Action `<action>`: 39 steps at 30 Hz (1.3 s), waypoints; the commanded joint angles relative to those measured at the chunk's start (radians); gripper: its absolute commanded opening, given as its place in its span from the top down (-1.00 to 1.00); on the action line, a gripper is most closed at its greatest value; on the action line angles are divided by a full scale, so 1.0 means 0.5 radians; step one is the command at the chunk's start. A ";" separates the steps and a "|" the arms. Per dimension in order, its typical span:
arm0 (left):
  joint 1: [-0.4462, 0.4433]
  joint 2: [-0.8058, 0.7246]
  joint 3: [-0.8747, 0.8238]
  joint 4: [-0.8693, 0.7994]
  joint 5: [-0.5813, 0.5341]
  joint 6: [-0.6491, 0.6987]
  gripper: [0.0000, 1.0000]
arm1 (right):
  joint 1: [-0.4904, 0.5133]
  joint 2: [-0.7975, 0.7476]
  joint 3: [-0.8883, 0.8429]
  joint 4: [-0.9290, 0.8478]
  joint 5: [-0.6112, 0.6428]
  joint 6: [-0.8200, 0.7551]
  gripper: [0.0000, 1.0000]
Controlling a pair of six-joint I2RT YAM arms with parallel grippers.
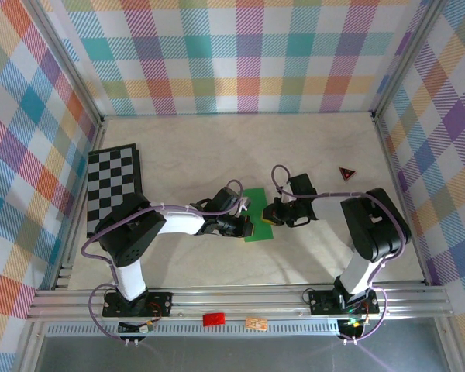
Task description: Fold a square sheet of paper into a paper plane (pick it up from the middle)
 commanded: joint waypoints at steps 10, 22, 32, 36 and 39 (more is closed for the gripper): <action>-0.012 0.095 -0.052 -0.277 -0.078 0.036 1.00 | 0.094 0.039 0.014 -0.006 0.116 -0.030 0.96; -0.010 0.093 -0.045 -0.269 -0.063 0.025 1.00 | -0.254 0.114 0.059 0.056 0.006 -0.077 0.96; -0.014 -0.094 0.135 -0.320 -0.100 -0.044 0.94 | -0.245 -0.258 -0.095 -0.001 -0.061 0.032 0.72; -0.015 -0.152 0.294 -0.457 -0.238 -0.013 0.80 | -0.213 -0.358 -0.167 -0.065 -0.089 0.085 0.50; -0.007 -0.082 0.416 -0.661 -0.447 0.099 0.79 | -0.155 -0.406 -0.203 -0.161 -0.032 0.129 0.31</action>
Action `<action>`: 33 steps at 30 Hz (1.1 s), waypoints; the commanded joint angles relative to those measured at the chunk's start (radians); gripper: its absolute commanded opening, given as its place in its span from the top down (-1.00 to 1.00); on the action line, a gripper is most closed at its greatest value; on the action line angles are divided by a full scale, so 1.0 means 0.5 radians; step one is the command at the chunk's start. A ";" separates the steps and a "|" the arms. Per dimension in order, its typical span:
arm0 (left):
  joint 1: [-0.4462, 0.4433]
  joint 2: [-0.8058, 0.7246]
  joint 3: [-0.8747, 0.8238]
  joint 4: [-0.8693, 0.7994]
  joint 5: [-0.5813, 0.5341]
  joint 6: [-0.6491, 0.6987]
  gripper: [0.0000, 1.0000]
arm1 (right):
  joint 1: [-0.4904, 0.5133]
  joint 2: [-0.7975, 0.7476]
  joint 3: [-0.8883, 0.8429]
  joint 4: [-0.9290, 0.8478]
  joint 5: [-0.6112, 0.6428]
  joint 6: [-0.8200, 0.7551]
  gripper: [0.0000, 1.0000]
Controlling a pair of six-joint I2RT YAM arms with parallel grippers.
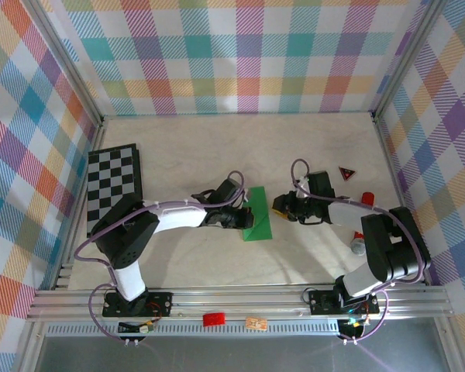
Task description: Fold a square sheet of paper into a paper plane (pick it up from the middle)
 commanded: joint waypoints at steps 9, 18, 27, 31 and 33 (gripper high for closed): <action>0.013 0.205 0.208 -0.283 -0.173 0.204 0.85 | 0.125 -0.177 -0.153 -0.293 0.006 0.090 0.18; 0.009 0.291 0.142 -0.224 -0.093 0.209 0.92 | 0.215 -0.213 -0.118 -0.404 0.023 0.137 0.15; 0.008 0.282 0.133 -0.218 -0.088 0.204 0.93 | 0.356 -0.126 -0.031 -0.467 0.111 0.202 0.11; 0.009 0.279 0.133 -0.215 -0.085 0.202 0.93 | 0.380 -0.077 -0.013 -0.475 0.168 0.234 0.11; 0.007 0.278 0.133 -0.218 -0.082 0.200 0.93 | 0.383 -0.052 -0.010 -0.478 0.193 0.246 0.11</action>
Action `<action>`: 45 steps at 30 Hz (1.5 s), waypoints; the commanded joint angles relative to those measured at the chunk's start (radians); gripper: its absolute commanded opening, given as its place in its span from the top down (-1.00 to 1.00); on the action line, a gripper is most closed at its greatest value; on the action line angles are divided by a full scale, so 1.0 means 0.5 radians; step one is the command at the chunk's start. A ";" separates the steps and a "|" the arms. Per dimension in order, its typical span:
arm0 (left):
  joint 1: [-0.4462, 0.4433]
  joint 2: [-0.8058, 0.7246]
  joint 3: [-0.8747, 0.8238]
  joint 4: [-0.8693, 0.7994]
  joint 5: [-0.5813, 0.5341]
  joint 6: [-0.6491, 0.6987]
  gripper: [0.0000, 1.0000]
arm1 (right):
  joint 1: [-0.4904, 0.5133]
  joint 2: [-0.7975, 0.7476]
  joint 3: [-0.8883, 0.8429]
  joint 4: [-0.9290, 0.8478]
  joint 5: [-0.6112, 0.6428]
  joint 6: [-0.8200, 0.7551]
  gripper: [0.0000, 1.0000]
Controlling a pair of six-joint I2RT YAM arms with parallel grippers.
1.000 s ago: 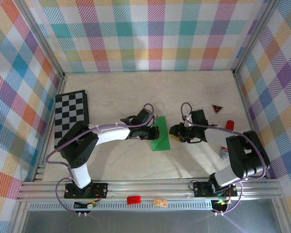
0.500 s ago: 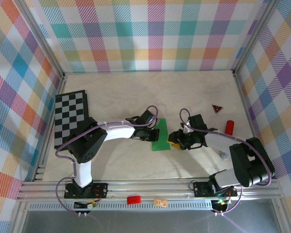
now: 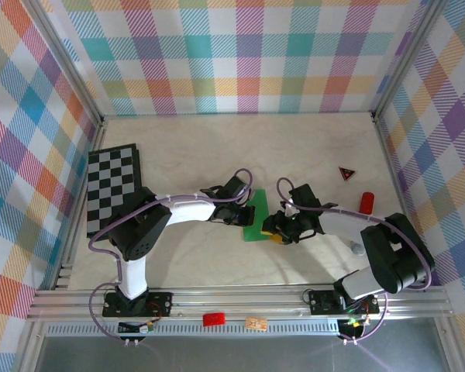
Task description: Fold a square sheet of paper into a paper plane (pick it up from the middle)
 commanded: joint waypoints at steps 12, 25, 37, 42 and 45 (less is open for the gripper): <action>0.001 0.058 -0.064 -0.056 0.064 0.035 0.93 | 0.021 0.178 0.094 0.280 -0.005 0.186 0.08; 0.001 0.043 -0.085 -0.059 0.055 0.044 0.94 | -0.007 0.271 0.203 0.361 0.009 0.045 0.06; 0.001 0.011 -0.095 -0.037 0.048 0.036 0.93 | -0.147 0.409 0.242 0.477 -0.098 -0.078 0.23; 0.002 0.000 -0.089 -0.034 0.056 0.039 0.93 | -0.182 0.449 0.192 0.617 -0.109 -0.090 0.38; 0.001 -0.001 -0.087 -0.043 0.064 0.041 0.93 | -0.196 0.470 0.188 0.664 -0.115 -0.106 0.46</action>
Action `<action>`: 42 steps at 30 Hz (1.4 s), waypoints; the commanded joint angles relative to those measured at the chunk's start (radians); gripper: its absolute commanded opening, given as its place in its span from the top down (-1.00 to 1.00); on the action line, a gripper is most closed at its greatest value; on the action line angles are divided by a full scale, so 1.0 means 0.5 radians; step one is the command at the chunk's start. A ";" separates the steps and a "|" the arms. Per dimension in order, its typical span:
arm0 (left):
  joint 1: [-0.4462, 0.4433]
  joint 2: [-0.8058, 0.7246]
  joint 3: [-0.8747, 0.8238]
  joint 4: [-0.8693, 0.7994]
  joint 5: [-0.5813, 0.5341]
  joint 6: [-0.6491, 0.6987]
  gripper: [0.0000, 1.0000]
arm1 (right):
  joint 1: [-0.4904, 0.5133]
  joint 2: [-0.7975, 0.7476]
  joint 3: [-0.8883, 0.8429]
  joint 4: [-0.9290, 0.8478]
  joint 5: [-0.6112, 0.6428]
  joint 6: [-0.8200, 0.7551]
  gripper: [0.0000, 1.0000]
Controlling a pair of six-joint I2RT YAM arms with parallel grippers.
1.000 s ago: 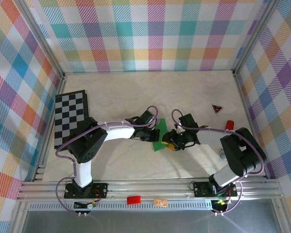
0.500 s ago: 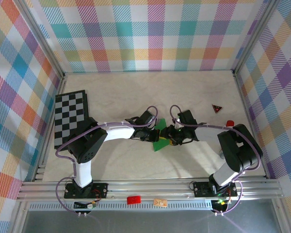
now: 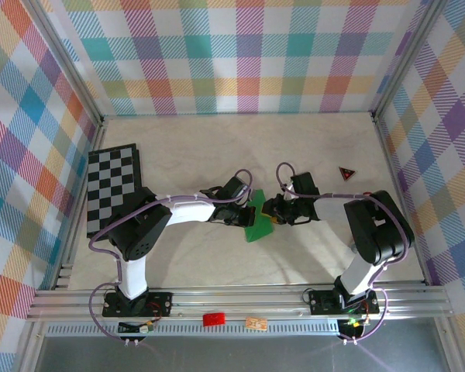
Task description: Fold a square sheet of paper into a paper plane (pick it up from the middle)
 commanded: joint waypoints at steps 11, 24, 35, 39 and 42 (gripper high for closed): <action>0.000 -0.010 -0.066 -0.088 0.017 0.033 0.91 | -0.045 0.101 -0.005 0.135 -0.069 -0.144 0.65; 0.000 -0.203 -0.049 -0.032 -0.001 -0.029 0.64 | -0.076 0.097 -0.078 0.215 -0.091 -0.164 0.82; 0.008 -0.465 -0.176 -0.004 -0.340 -0.090 0.56 | -0.079 0.079 -0.073 0.206 -0.093 -0.147 0.82; 0.011 -0.517 -0.218 -0.001 -0.417 -0.102 0.56 | -0.080 0.022 -0.056 0.170 -0.104 -0.144 0.83; 0.012 -0.561 -0.251 -0.002 -0.496 -0.121 0.56 | -0.079 -0.066 -0.026 0.057 -0.063 -0.174 0.83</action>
